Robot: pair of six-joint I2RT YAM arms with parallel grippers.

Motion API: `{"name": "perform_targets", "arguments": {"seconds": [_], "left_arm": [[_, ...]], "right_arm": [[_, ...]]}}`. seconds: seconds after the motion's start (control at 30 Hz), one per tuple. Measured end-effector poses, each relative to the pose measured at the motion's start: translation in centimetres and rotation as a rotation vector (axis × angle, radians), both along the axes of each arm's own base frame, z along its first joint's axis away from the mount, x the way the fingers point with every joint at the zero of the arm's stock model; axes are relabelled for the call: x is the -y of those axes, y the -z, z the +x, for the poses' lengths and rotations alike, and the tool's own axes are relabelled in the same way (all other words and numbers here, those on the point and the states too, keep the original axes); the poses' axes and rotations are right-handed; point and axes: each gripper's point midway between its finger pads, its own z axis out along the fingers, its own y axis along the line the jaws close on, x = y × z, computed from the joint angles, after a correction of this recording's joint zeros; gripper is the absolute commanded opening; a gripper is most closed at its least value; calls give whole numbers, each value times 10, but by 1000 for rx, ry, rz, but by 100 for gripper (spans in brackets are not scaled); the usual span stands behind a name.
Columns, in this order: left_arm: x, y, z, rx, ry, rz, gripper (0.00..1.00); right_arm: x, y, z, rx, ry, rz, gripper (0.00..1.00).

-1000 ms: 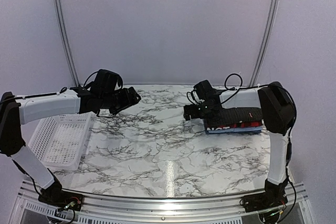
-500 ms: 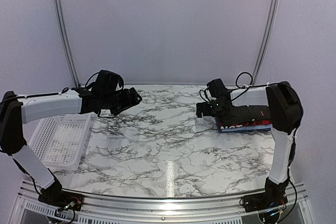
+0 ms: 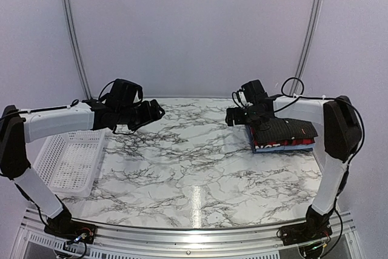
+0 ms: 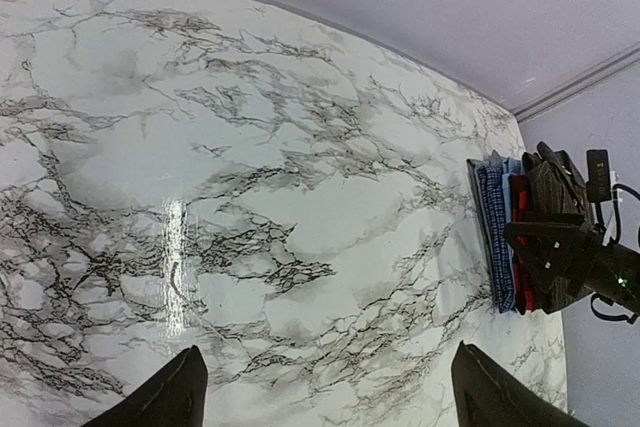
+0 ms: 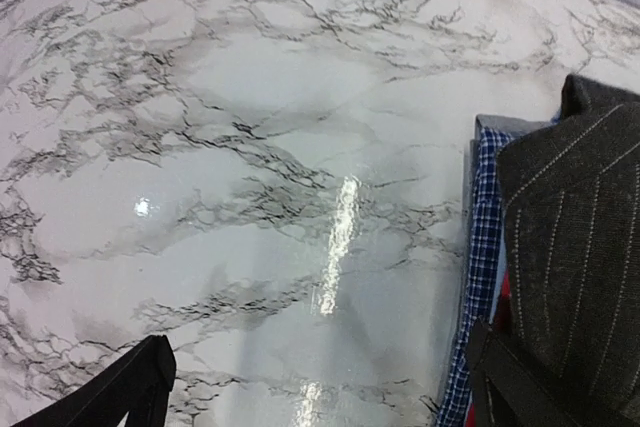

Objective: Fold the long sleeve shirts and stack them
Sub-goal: Move the square-folded shirt to the center of the board, then reset both arms

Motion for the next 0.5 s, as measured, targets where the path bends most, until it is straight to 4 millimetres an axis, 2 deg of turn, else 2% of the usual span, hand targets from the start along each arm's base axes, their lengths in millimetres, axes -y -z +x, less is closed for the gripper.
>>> {"name": "perform_targets", "arguments": {"seconds": [0.13,0.3,0.37,0.5], "left_arm": [[4,-13,4,36,27,3,89],[3,-28,1,86,61,25,93],[1,-41,-2,117,73,30,94],[-8,-79,-11,215,90,29,99]], "right_arm": [[-16,-46,-9,90,-36,30,99],[-30,-118,-26,240,-81,107,99],[-29,-143,-35,298,-89,143,99],[-15,-189,-64,413,-98,211,99]]}}
